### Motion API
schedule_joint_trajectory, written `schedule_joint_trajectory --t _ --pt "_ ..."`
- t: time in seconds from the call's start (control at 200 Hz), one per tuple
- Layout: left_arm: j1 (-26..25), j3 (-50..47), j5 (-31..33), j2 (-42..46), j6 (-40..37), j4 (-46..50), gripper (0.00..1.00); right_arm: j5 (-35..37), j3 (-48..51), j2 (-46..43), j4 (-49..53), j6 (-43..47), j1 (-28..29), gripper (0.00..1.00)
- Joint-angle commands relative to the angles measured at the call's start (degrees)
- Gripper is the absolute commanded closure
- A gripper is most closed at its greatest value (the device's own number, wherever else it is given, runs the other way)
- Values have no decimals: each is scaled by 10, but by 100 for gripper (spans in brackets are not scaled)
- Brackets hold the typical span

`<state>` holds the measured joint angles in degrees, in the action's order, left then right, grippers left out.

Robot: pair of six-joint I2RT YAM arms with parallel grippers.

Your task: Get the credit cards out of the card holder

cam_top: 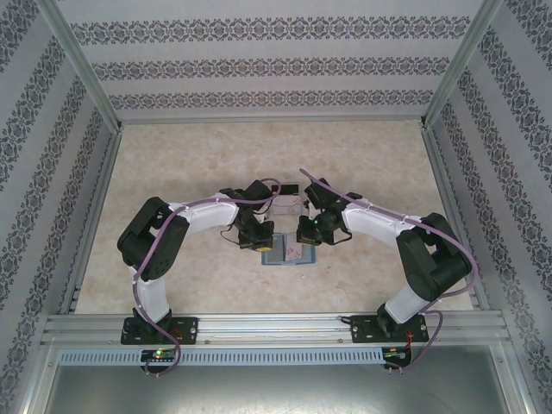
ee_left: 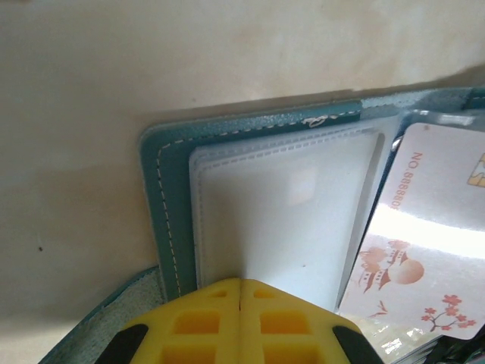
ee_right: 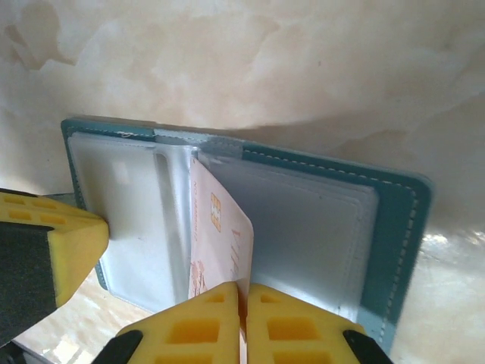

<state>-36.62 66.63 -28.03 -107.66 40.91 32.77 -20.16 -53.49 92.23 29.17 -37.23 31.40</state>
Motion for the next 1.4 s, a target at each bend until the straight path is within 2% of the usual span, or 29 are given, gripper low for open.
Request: schedule_joint_trajectory --t 0.0,0.26,0.47,0.744,0.994,1.199,1.399 --pt "4 -16 34 -36 -9 35 98 45 -23 -7 48 16 12 91" --pt "4 -20 34 -34 -8 30 98 50 -45 6 48 11 30 90" --pt "4 -19 32 -34 -9 29 98 14 -52 24 22 -7 40 84" --pt "4 -17 30 -35 -12 29 98 -7 -41 20 15 -18 47 83" --pt "4 -17 28 -34 -12 29 98 -9 -29 3 17 -24 49 84" --pt "4 -10 29 -24 -12 35 97 16 -36 -5 33 -19 49 90" --pt "4 6 37 -1 -13 49 95 25 -40 -17 41 -14 48 91"
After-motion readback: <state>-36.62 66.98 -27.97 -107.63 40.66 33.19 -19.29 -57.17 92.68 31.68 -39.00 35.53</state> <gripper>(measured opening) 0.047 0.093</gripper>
